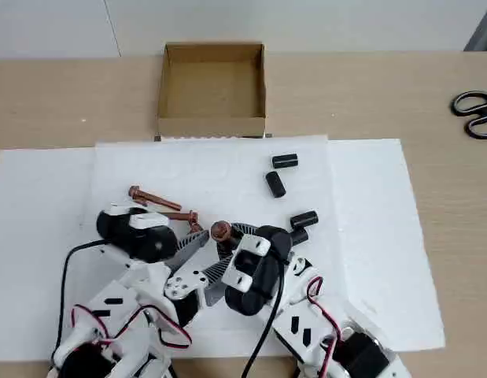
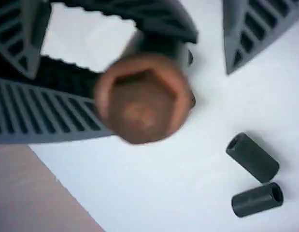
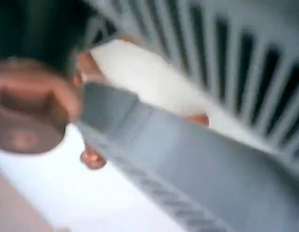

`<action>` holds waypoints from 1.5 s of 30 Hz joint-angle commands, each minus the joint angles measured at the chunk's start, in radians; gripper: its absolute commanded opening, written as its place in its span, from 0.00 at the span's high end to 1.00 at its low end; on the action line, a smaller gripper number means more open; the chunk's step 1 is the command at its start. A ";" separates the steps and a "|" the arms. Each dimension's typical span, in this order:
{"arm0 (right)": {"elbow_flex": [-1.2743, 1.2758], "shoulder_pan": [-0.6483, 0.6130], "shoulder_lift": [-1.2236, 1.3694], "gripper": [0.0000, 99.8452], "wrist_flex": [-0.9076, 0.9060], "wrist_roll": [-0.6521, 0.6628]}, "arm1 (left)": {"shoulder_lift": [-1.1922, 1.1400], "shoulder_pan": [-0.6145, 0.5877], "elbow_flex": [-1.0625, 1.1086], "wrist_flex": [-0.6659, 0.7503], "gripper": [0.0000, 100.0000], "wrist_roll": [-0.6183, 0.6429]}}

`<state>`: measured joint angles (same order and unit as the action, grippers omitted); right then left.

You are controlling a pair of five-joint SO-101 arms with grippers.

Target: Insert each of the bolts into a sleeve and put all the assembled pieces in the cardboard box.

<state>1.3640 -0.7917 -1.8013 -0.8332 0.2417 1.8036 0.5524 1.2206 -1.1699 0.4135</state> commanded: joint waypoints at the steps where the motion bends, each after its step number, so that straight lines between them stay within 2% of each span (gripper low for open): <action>1: -0.032 0.007 -0.012 1.00 -0.007 0.003 | 0.000 -0.009 -0.074 -0.002 0.76 -0.009; 8: -0.017 0.016 -0.012 1.00 -0.007 0.002 | 0.000 -0.031 -0.153 0.003 0.78 -0.040; 10: -0.012 0.038 -0.012 1.00 -0.007 0.002 | 0.000 -0.101 -0.153 0.008 0.84 -0.060; 13: -0.012 0.085 -0.012 1.00 -0.007 0.000 | 0.005 -0.209 -0.139 0.034 1.00 -0.110; 18: -0.012 0.156 -0.012 1.00 -0.007 -0.015 | 0.006 -0.345 -0.082 0.037 0.99 -0.117; 22: -0.012 0.252 -0.010 1.00 -0.028 -0.150 | 0.006 -0.416 -0.018 0.035 0.99 -0.118; 26: -0.012 0.374 -0.010 1.00 -0.091 -0.270 | 0.006 -0.454 0.038 0.035 0.99 -0.118; 30: -0.012 0.466 -0.002 1.00 -0.113 -0.298 | 0.008 -0.471 0.107 0.035 0.99 -0.117; 38: -0.098 0.472 0.025 1.00 -0.084 -0.311 | 0.008 -0.505 0.162 0.035 0.99 -0.118; 45: -0.322 0.470 0.363 1.00 -0.030 -0.359 | 0.008 -0.505 0.162 0.035 0.99 -0.118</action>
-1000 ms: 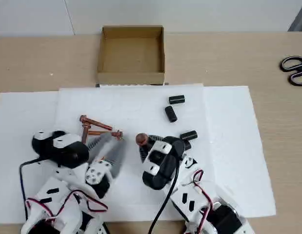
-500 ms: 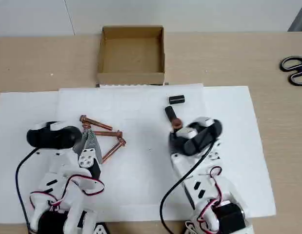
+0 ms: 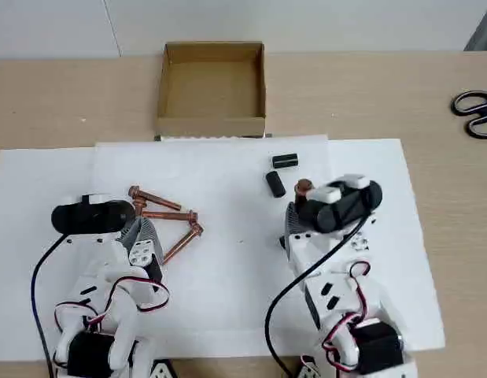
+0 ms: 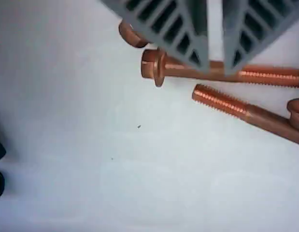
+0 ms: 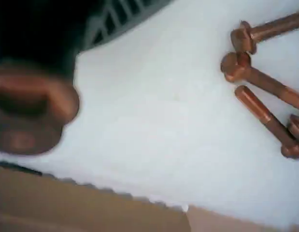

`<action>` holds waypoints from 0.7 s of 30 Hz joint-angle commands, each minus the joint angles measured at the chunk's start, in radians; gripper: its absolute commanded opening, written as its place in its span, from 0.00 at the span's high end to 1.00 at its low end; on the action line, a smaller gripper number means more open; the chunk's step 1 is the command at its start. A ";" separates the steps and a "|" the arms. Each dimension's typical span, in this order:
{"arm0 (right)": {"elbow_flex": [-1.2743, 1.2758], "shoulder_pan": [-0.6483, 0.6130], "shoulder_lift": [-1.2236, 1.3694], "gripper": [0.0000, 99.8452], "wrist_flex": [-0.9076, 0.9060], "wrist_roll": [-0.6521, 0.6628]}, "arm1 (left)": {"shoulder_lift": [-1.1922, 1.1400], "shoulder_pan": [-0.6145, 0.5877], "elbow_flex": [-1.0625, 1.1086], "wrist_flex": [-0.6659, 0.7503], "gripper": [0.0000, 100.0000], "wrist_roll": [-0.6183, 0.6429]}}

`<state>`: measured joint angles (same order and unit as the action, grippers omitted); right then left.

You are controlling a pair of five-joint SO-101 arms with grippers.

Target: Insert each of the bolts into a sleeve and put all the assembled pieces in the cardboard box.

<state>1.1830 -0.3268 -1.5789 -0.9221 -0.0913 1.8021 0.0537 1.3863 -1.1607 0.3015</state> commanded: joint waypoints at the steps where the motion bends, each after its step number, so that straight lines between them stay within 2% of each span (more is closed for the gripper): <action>1: -0.176 0.004 0.202 1.00 0.081 -0.026 | 0.009 -0.006 -0.004 0.026 0.99 -0.006; 12: -0.494 0.002 0.820 1.00 0.343 -0.023 | 0.009 -0.006 -0.004 0.026 0.99 -0.006; 21: -0.965 0.002 1.316 1.00 0.384 -0.023 | 0.009 -0.006 -0.004 0.026 0.99 -0.003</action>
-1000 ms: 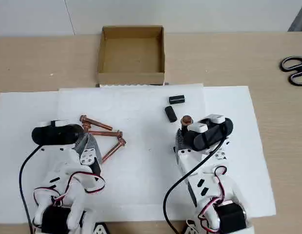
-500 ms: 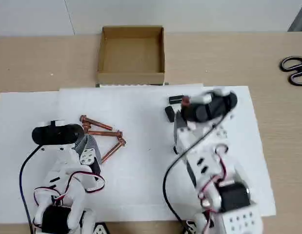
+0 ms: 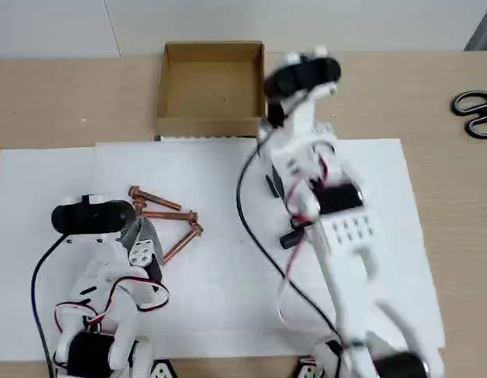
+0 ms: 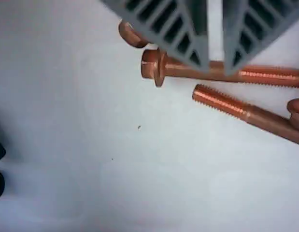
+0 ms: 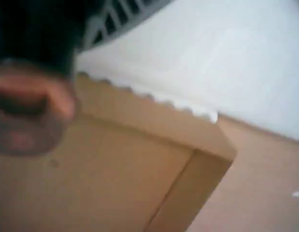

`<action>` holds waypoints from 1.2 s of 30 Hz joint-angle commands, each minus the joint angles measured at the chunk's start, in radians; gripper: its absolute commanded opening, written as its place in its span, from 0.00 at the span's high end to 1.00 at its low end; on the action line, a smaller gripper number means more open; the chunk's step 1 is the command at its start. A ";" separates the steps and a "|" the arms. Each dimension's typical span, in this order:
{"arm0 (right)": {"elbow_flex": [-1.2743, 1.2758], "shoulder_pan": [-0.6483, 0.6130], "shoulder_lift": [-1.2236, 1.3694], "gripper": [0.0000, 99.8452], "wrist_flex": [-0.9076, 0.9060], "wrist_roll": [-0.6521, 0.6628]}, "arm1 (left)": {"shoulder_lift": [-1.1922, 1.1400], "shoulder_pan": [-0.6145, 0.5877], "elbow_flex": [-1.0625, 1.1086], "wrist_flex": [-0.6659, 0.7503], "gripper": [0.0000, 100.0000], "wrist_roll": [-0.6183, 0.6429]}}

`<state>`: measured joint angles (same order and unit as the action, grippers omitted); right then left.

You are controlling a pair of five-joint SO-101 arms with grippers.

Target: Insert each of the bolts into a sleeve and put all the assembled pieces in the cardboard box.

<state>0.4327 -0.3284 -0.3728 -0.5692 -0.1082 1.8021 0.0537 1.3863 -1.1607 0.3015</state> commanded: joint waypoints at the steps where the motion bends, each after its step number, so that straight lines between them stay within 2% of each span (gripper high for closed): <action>1: -0.276 0.004 0.160 1.00 0.027 -0.006 | 0.009 -0.006 -0.004 0.026 0.99 -0.003; 13: -0.867 0.005 0.691 1.00 0.025 0.043 | 0.009 -0.006 -0.004 0.026 0.99 -0.003; 27: -1.358 0.010 1.222 1.00 0.033 0.043 | 0.009 -0.006 -0.004 0.025 0.99 -0.003; 33: -1.539 0.016 1.402 0.99 -0.042 0.103 | 0.009 -0.006 -0.004 0.025 0.99 -0.003; 36: -1.610 0.016 1.448 0.93 -0.114 0.114 | 0.009 -0.006 -0.004 0.025 0.99 -0.003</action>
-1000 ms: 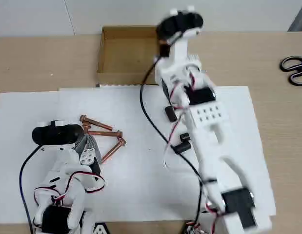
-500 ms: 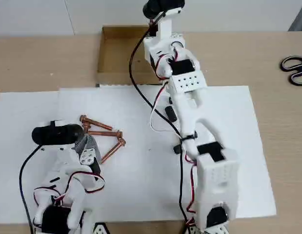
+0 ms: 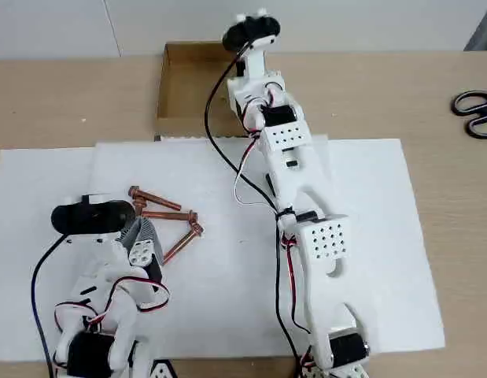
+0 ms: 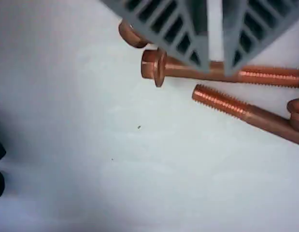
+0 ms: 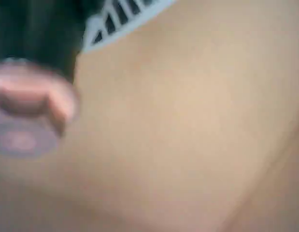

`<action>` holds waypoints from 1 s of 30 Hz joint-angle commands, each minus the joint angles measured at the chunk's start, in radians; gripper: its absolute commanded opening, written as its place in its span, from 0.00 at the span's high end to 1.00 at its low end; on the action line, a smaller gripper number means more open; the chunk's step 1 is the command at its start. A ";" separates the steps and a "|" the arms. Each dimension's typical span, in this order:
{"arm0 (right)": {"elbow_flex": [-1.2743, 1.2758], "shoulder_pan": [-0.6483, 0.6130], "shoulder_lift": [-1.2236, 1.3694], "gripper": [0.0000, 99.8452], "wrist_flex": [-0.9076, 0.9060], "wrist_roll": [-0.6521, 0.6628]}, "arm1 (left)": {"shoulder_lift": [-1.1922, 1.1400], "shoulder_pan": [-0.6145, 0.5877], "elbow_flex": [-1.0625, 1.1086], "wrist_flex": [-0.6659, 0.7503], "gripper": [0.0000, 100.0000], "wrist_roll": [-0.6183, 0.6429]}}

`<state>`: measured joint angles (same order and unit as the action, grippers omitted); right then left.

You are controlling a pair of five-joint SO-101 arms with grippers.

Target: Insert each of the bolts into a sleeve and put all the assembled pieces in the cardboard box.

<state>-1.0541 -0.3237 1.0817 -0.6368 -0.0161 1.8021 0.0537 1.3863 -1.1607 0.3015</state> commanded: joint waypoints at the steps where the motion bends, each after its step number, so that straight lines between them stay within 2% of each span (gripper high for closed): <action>1: -0.146 0.012 0.002 0.89 -0.079 0.021 | 0.009 -0.006 -0.004 0.025 0.99 -0.003; 4: -0.198 0.013 0.018 0.80 -0.157 0.021 | 0.009 -0.006 -0.004 0.025 0.99 -0.003; 12: -0.381 0.013 0.010 0.79 -0.317 0.018 | 0.009 -0.002 -0.004 0.025 0.99 -0.003; 17: -0.637 0.008 0.010 0.80 -0.625 0.018 | 0.009 0.000 -0.004 0.025 0.99 -0.003; 24: -0.628 0.008 -0.104 0.80 -1.079 0.015 | 0.009 0.002 -0.005 0.025 0.99 -0.003; 30: -0.620 0.019 -0.116 0.80 -1.106 -0.044 | 0.009 0.002 -0.005 0.028 0.99 -0.003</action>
<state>-1.6372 -0.3161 1.0449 -1.7169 -0.0407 1.8021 0.0537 1.3863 -1.1607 0.3015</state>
